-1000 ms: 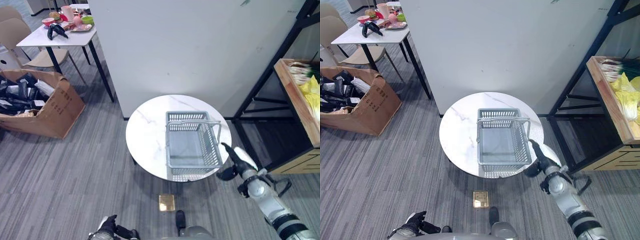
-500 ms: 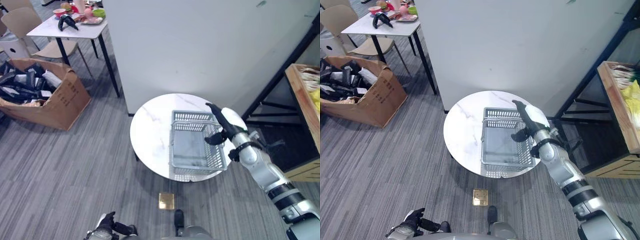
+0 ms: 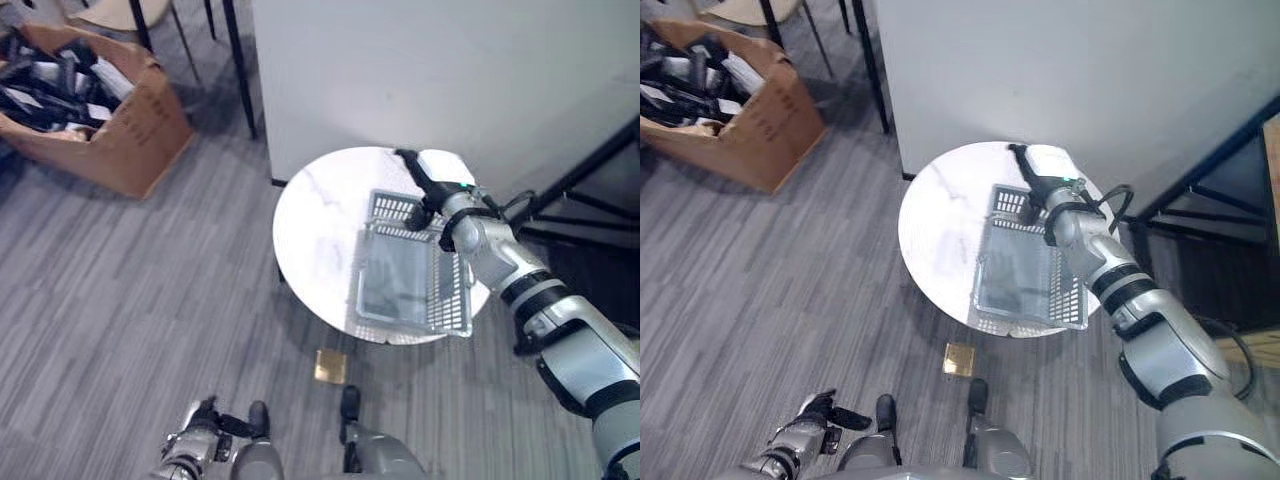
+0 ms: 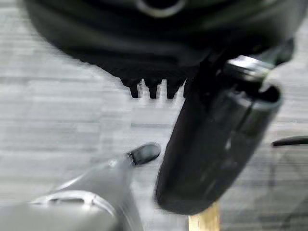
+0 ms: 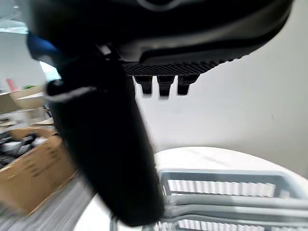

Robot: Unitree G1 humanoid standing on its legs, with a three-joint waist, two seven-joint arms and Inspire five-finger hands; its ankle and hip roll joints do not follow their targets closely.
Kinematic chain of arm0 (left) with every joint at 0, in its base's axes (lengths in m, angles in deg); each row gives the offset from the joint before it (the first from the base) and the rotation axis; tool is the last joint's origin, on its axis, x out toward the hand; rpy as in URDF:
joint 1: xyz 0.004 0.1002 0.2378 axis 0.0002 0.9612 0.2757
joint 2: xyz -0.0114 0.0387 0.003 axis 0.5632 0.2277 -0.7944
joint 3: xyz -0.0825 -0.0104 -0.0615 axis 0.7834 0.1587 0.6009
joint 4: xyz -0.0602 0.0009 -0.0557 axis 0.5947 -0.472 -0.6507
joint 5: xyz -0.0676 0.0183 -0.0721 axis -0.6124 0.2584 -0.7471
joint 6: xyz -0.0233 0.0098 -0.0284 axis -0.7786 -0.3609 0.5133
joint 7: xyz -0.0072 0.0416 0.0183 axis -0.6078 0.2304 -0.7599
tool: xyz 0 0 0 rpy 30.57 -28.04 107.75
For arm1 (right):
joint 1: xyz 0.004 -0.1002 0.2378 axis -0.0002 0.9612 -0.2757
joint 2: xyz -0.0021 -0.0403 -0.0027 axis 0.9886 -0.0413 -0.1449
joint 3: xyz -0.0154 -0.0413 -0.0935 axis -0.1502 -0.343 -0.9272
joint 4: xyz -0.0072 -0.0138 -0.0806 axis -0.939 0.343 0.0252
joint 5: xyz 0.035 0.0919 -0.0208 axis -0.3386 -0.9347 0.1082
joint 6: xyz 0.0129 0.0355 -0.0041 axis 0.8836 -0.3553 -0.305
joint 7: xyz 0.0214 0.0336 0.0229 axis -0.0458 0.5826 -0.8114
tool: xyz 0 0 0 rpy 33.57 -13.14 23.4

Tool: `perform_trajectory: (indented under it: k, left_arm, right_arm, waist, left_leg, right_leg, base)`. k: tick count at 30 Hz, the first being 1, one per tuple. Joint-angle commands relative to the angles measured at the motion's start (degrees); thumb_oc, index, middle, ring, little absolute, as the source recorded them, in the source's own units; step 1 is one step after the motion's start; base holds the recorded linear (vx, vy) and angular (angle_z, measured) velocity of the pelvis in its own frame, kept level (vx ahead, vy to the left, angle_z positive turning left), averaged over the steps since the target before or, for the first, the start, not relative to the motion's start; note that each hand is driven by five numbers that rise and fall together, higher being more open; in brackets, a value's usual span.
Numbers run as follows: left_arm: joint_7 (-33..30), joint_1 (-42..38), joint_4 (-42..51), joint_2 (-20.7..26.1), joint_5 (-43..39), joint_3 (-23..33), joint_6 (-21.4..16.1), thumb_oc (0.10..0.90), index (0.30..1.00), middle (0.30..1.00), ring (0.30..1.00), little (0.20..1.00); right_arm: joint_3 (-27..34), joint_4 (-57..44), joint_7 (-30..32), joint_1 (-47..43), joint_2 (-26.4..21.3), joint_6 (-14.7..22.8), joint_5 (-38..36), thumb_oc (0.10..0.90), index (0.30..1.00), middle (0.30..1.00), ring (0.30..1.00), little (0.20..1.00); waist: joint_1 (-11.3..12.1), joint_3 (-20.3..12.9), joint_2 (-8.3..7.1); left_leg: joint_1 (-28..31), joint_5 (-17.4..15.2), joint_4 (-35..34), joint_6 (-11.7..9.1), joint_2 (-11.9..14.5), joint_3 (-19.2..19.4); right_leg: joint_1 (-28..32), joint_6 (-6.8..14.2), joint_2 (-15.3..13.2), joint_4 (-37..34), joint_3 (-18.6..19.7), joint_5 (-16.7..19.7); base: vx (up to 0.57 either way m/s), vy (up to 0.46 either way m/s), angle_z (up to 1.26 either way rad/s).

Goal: Get the vegetables into the basket

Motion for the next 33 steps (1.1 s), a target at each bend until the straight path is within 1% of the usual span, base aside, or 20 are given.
perform_trajectory:
  k: [1, 6, 12, 18, 24, 27, 28, 29, 31, 32, 33]
  left_arm:
    - [-1.47, 2.71, -2.98, -0.08, 0.61, -3.52, 0.72, 0.900, 1.000, 1.000, 1.000, 1.000]
    - [-1.38, 3.14, -2.81, -0.06, 0.13, -3.01, 0.97, 0.900, 1.000, 1.000, 1.000, 1.000]
    - [-0.73, 3.33, -2.90, -0.20, 0.68, -2.24, 1.63, 0.900, 1.000, 1.000, 1.000, 1.000]
    - [0.19, 3.21, -2.46, -0.21, 1.84, -2.02, 2.13, 0.900, 1.000, 1.000, 1.000, 1.000]
    - [0.88, 3.97, -2.71, -0.30, 2.68, -1.77, 2.59, 0.900, 1.000, 1.000, 1.000, 1.000]
    - [0.93, 4.09, -3.02, -0.39, 2.82, -2.07, 2.49, 0.900, 1.000, 1.000, 1.000, 1.000]
    - [0.99, 3.86, -3.07, -0.50, 2.60, -2.66, 2.28, 0.900, 1.000, 1.000, 1.000, 1.000]
    - [0.99, 3.85, -3.08, -0.53, 2.59, -2.60, 2.27, 0.900, 1.000, 1.000, 1.000, 1.000]
    - [1.07, 3.53, -3.03, -0.65, 2.28, -3.08, 2.12, 0.900, 1.000, 1.000, 1.000, 1.000]
    - [1.07, 3.53, -3.03, -0.65, 2.28, -3.07, 2.12, 0.900, 1.000, 1.000, 1.000, 1.000]
    - [1.11, 2.90, -2.99, -0.54, 1.98, -3.67, 1.74, 0.900, 1.000, 1.000, 1.000, 1.000]
  right_arm:
    - [-0.29, 2.97, 2.14, -11.00, -3.07, -0.31, 0.38, 0.900, 1.000, 1.000, 1.000, 1.000]
    - [0.43, 2.58, 1.69, -10.52, -2.70, -1.14, 1.06, 0.900, 1.000, 1.000, 1.000, 1.000]
    - [1.26, -0.65, 0.47, -9.09, -4.72, -2.46, 3.03, 0.900, 1.000, 1.000, 1.000, 1.000]
    - [2.15, -3.70, -1.67, -7.03, -7.51, -2.85, 4.52, 0.900, 1.000, 1.000, 1.000, 1.000]
    - [2.78, -4.21, -3.03, -4.42, -7.78, -2.72, 4.79, 0.900, 1.000, 1.000, 1.000, 1.000]
    - [1.32, 0.00, -3.52, -4.95, -6.87, -2.52, 4.71, 0.900, 1.000, 1.000, 1.000, 1.000]
    - [-0.26, 4.32, -4.18, -5.93, -5.58, -2.30, 4.41, 0.900, 1.000, 1.000, 1.000, 1.000]
    - [-0.41, 4.55, -4.10, -6.11, -5.48, -2.20, 4.35, 0.900, 1.000, 1.000, 1.000, 1.000]
    - [-1.37, 8.49, -4.63, -7.32, -4.34, -2.09, 3.36, 0.900, 1.000, 1.000, 1.000, 1.000]
    - [-1.38, 8.50, -4.63, -7.34, -4.33, -2.08, 3.36, 0.900, 1.000, 1.000, 1.000, 1.000]
    - [-2.56, 12.37, -5.04, -8.83, -3.41, -1.92, 2.99, 0.900, 1.000, 1.000, 1.000, 1.000]
  waist:
    - [1.42, 0.81, -1.18]
    - [1.26, 0.95, -0.72]
    - [0.63, 0.43, -0.76]
    - [-0.27, -0.02, -0.89]
    - [-0.40, -0.38, -0.99]
    - [-0.28, -0.23, -0.83]
    - [-0.03, 0.13, -0.59]
    - [-0.08, 0.12, -0.56]
    - [0.02, 0.60, -0.31]
    - [0.00, 0.60, -0.31]
    - [0.05, 1.25, -0.01]
  left_leg:
    - [2.12, -1.55, 0.20, -2.40, -0.54, -1.84]
    - [2.93, -1.78, 0.20, -2.27, -0.66, -1.95]
    - [4.47, -2.42, 0.20, -2.11, -0.67, -1.17]
    - [5.62, -2.86, 0.20, -2.00, -0.53, -0.16]
    - [6.89, -3.37, 0.20, -1.71, -0.49, 0.62]
    - [7.10, -3.34, 0.20, -1.65, -0.57, 0.72]
    - [6.79, -3.18, 0.20, -1.68, -0.59, 0.65]
    - [6.77, -3.18, 0.20, -1.68, -0.58, 0.66]
    - [6.05, -2.85, 0.20, -1.81, -0.56, 0.52]
    - [6.04, -2.85, 0.20, -1.81, -0.56, 0.51]
    - [4.79, -2.31, 0.20, -1.99, -0.67, 0.05]
  right_leg:
    - [2.30, 6.52, -4.48, 0.83, 2.86, -1.87]
    - [2.97, 6.44, -4.57, 0.91, 2.74, -2.05]
    - [3.92, 6.35, -4.49, 0.84, 3.15, -2.29]
    - [4.24, 6.32, -4.43, 0.90, 3.83, -2.16]
    - [4.95, 6.21, -3.97, 1.05, 4.33, -2.46]
    - [4.94, 6.19, -3.88, 1.08, 4.52, -2.41]
    - [4.58, 6.17, -3.87, 1.01, 4.58, -2.31]
    - [4.55, 6.17, -3.86, 1.01, 4.59, -2.30]
    - [3.96, 6.21, -3.99, 0.92, 4.58, -2.04]
    - [3.95, 6.21, -3.99, 0.92, 4.57, -2.04]
    - [2.99, 6.30, -4.17, 0.79, 4.45, -1.61]
  base:
    - [0.00, -0.004, 0.15]
    - [0.00, 0.002, 0.03]
    - [0.00, 0.004, -0.01]
    - [-0.01, 0.008, -0.09]
    - [0.00, -0.003, -0.09]
    - [-0.02, -0.002, -0.05]
    - [-0.03, -0.001, -0.03]
    - [-0.05, -0.002, -0.03]
    - [-0.03, -0.005, -0.03]
    - [-0.06, -0.010, -0.03]
    - [-0.09, -0.005, -0.01]
